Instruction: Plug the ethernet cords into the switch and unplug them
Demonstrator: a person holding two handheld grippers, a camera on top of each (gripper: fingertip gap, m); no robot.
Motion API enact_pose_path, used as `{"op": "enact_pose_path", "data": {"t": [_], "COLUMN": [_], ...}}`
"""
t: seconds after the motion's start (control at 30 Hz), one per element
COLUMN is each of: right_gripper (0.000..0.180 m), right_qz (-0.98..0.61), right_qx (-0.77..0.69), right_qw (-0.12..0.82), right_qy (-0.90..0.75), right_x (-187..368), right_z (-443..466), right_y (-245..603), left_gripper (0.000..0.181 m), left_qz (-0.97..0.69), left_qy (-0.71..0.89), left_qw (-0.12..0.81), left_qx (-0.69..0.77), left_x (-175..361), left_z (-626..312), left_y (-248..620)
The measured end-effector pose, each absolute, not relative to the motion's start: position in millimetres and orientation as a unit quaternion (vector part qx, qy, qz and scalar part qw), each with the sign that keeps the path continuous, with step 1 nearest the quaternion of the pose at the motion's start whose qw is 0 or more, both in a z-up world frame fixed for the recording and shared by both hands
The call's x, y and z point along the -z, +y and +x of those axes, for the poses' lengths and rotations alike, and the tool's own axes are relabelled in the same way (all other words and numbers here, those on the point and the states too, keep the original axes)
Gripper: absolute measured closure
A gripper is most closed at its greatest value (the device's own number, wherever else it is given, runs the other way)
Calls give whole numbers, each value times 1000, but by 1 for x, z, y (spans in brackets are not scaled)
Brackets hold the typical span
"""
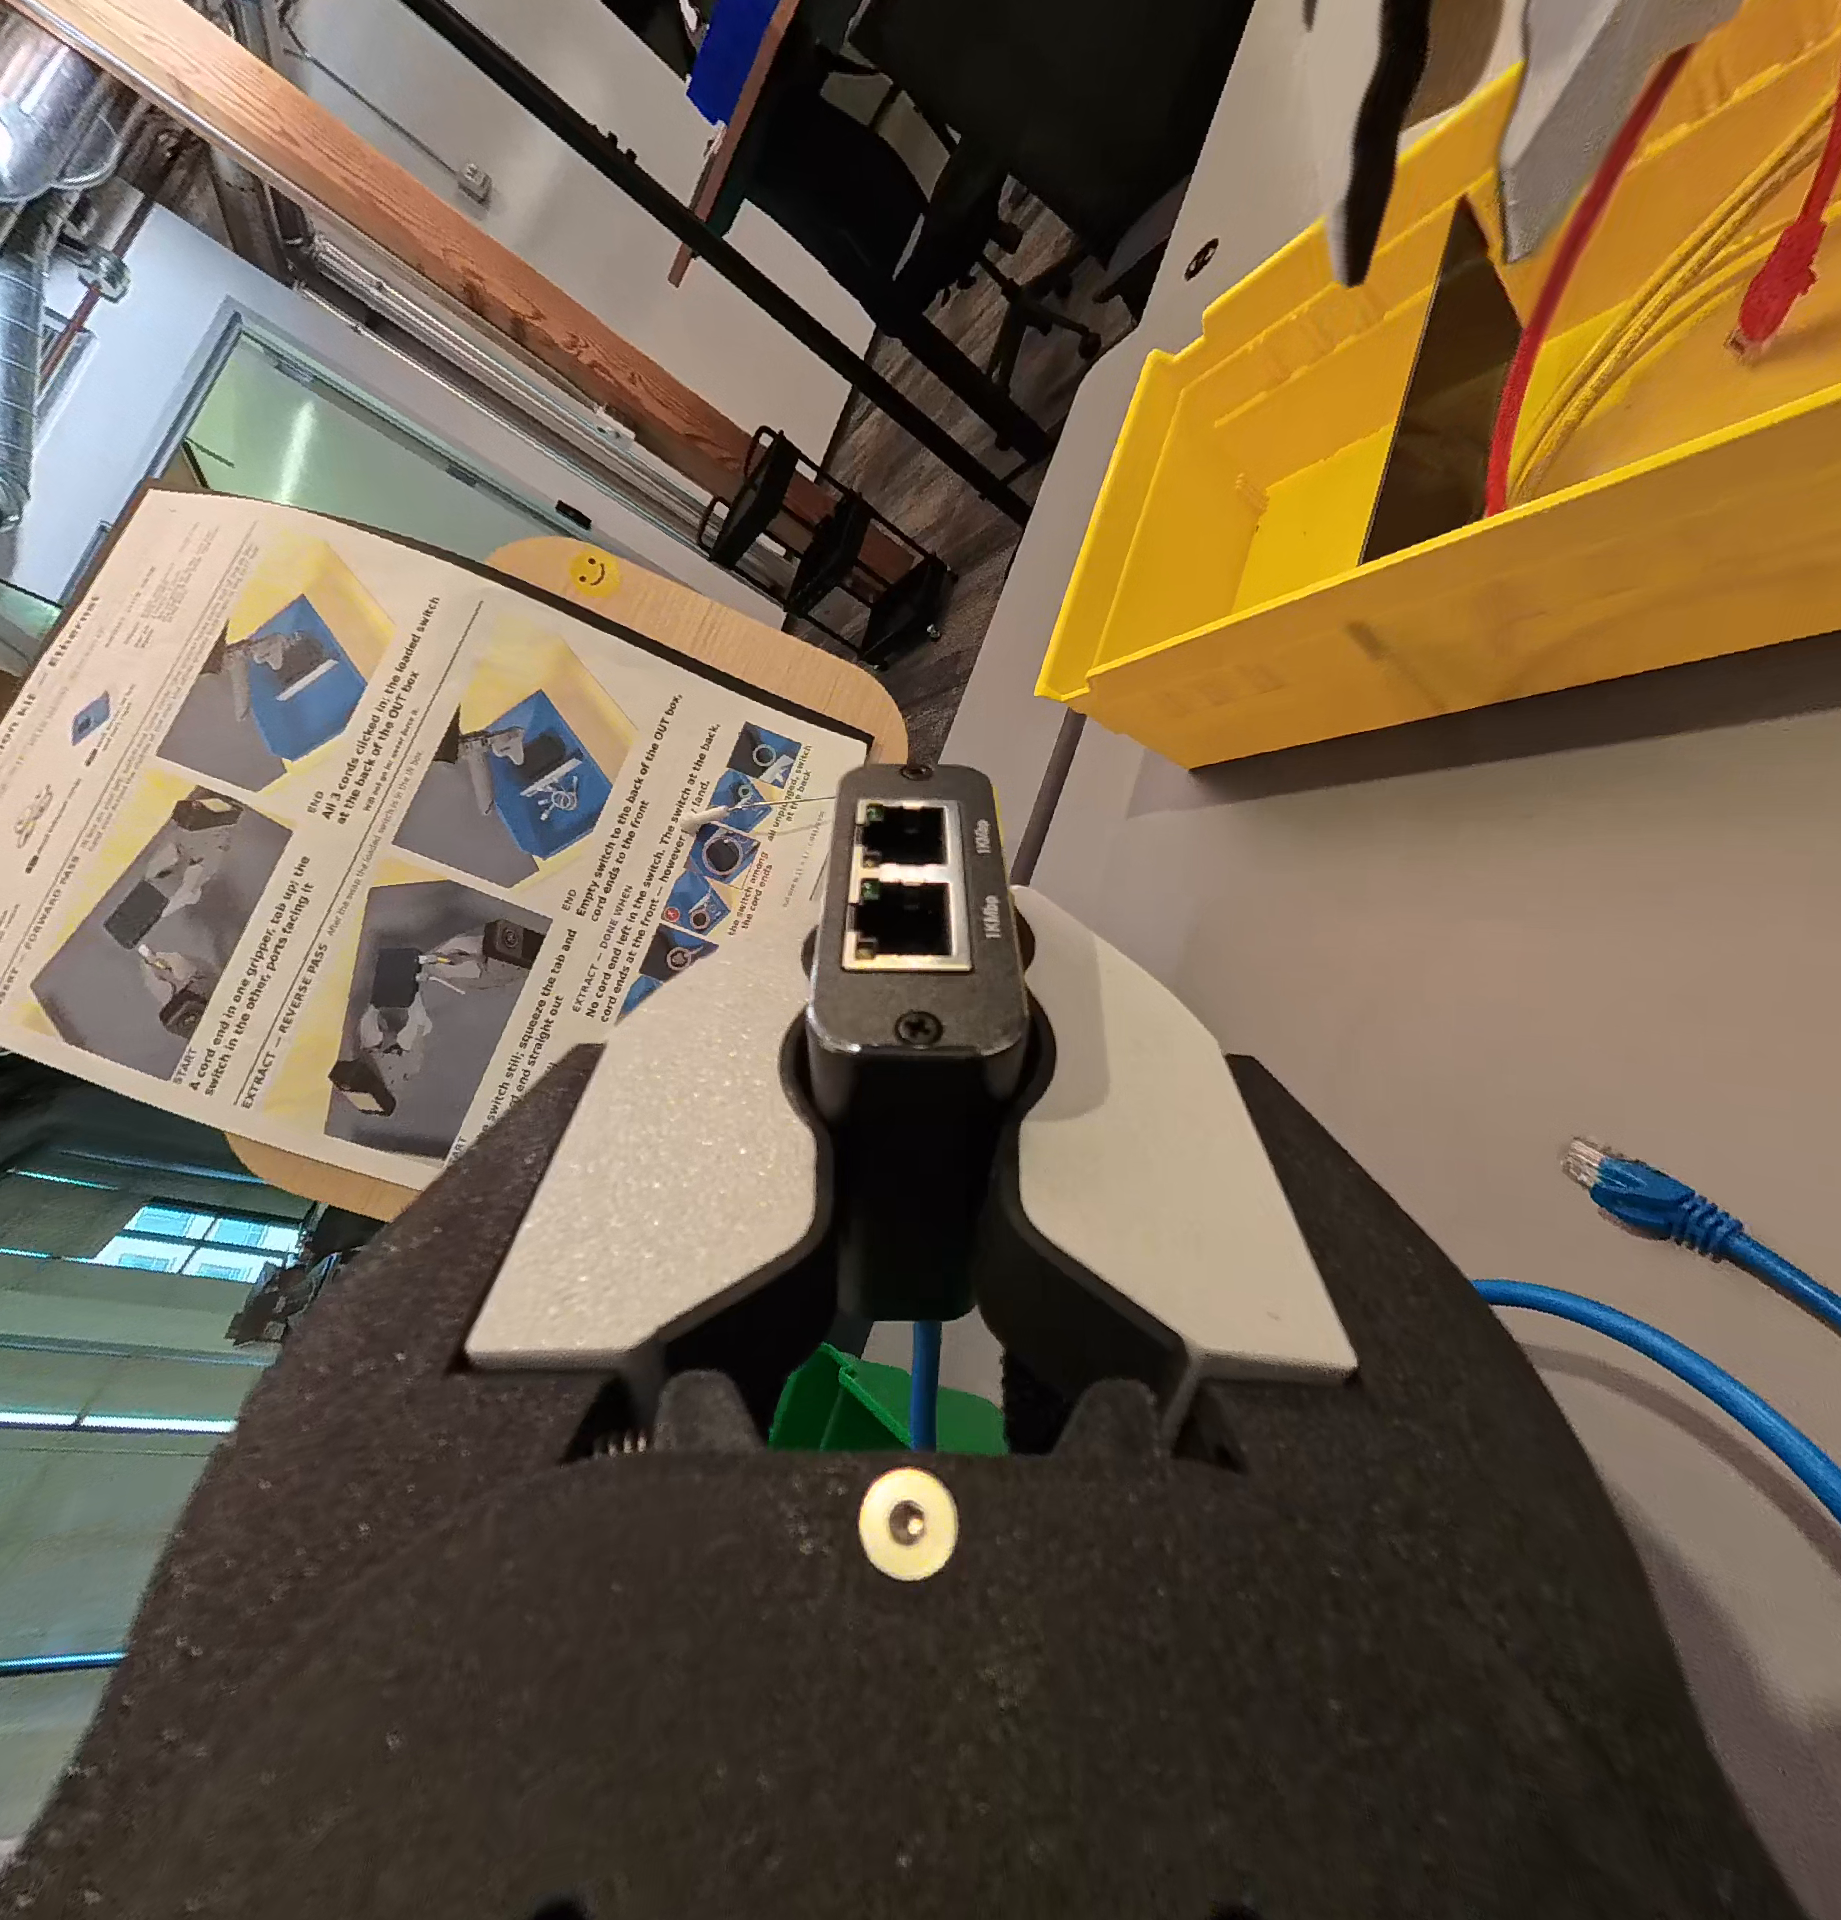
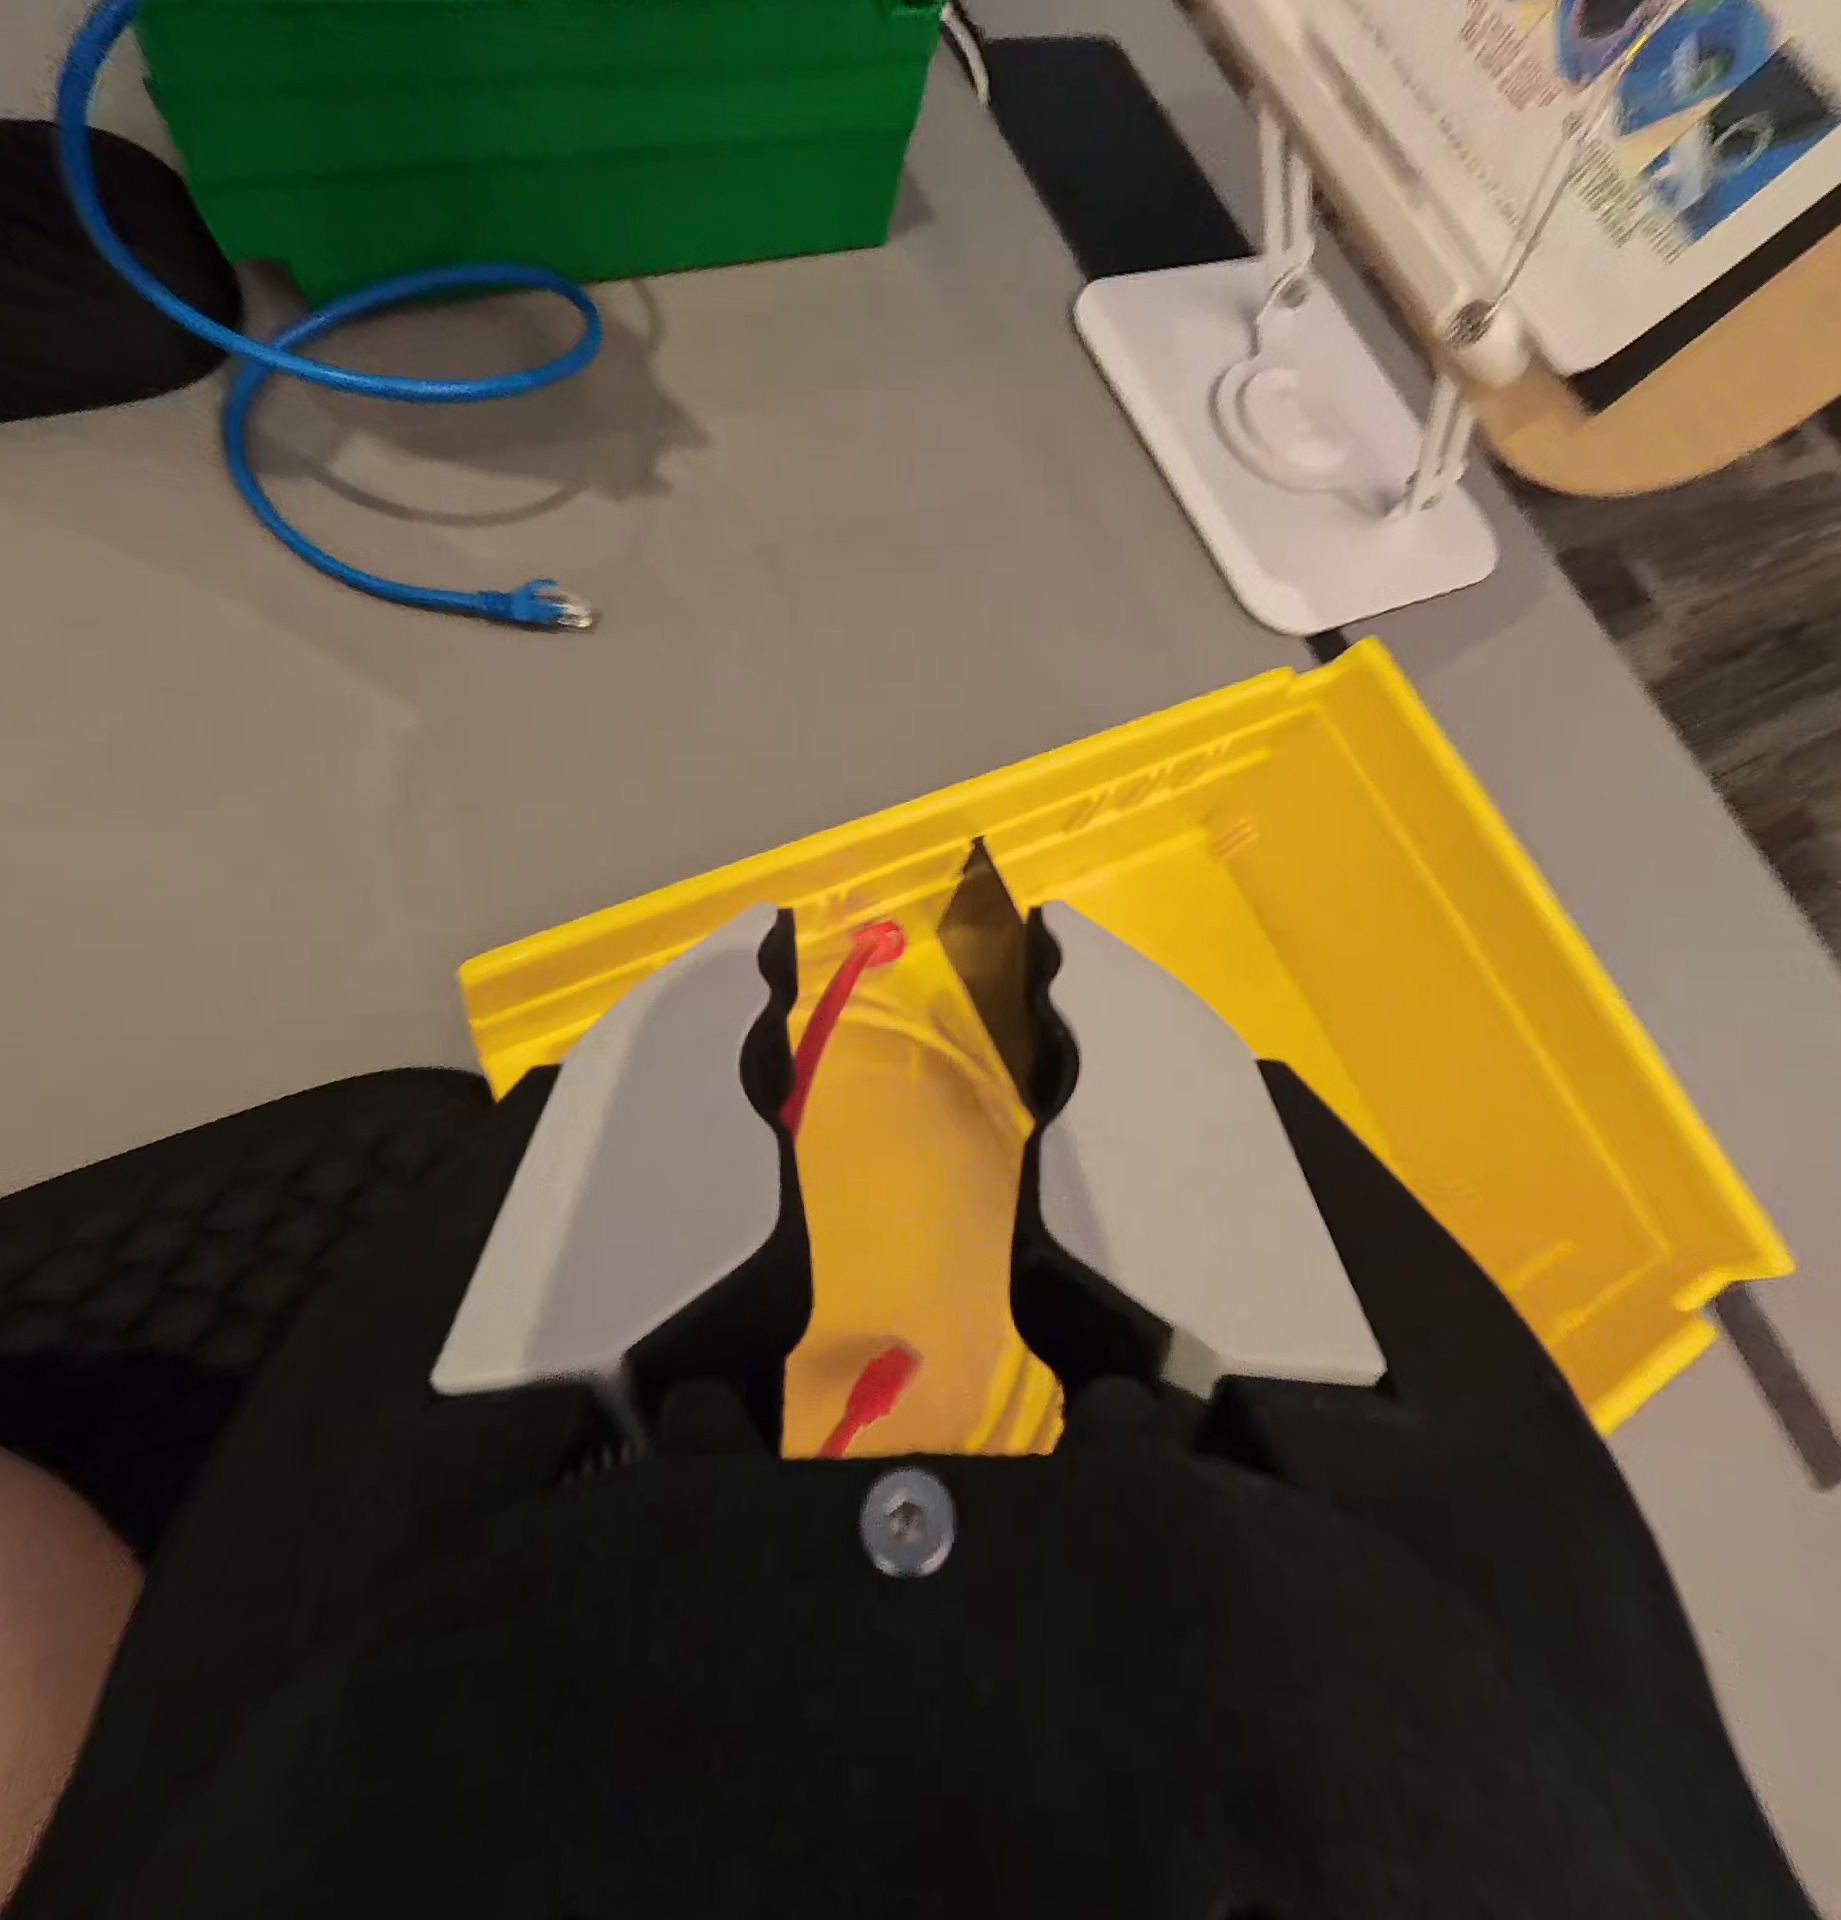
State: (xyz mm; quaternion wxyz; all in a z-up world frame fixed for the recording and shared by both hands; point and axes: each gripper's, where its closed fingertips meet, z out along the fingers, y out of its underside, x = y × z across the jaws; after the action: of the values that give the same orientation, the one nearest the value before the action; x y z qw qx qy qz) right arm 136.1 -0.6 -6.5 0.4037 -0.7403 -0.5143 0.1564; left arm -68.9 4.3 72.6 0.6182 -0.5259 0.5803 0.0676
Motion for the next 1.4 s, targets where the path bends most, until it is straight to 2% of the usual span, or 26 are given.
{"op": "enact_pose_path", "data": {"t": [0.1, 0.23, 0.33, 0.47, 0.63, 0.87, 1.03, 1.1, 1.17, 1.3, 1.4], "right_gripper": [135, 135, 135, 136, 136, 132, 129, 141, 171, 172, 173], "right_qz": [-762, -762, -727, -607, -486, -477, -452, -442, -410, -420, -442], "right_qx": [-153, -159, -126, -100, -217, -418, -458, -469, -491, -433, -335], "right_qw": [370, 373, 428, 538, 556, 546, 555, 568, 567, 592, 625], "right_qy": [-509, -504, -522, -576, -638, -548, -528, -511, -519, -535, -550], "right_x": [22, 19, -6, -66, -83, -77, -76, -78, -82, -88, -95], "right_z": [145, 145, 135, 78, -19, -103, -127, -130, -126, -116, -102], "right_y": [-3, -3, 0, -14, -49, -40, -51, -50, -59, -53, -43], "left_gripper": [154, 154, 154, 155, 155, 155, 155, 155, 155, 154, 144], "left_qz": [-527, -528, -529, -532, -518, -470, -444, -433, -428, -429, -445], "left_qy": [582, 585, 586, 588, 574, 552, 523, 512, 509, 512, 513], "left_qw": [615, 612, 610, 609, 626, 633, 623, 616, 615, 618, 638], "left_qx": [-69, -71, -63, -6, 102, 271, 375, 413, 423, 415, 363], "left_x": [-71, -70, -69, -70, -91, -126, -147, -154, -156, -153, -153], "left_z": [-69, -69, -68, -63, -62, -64, -74, -78, -80, -86, -101], "left_y": [4, 5, 4, -4, -24, -59, -74, -79, -80, -75, -64]}}
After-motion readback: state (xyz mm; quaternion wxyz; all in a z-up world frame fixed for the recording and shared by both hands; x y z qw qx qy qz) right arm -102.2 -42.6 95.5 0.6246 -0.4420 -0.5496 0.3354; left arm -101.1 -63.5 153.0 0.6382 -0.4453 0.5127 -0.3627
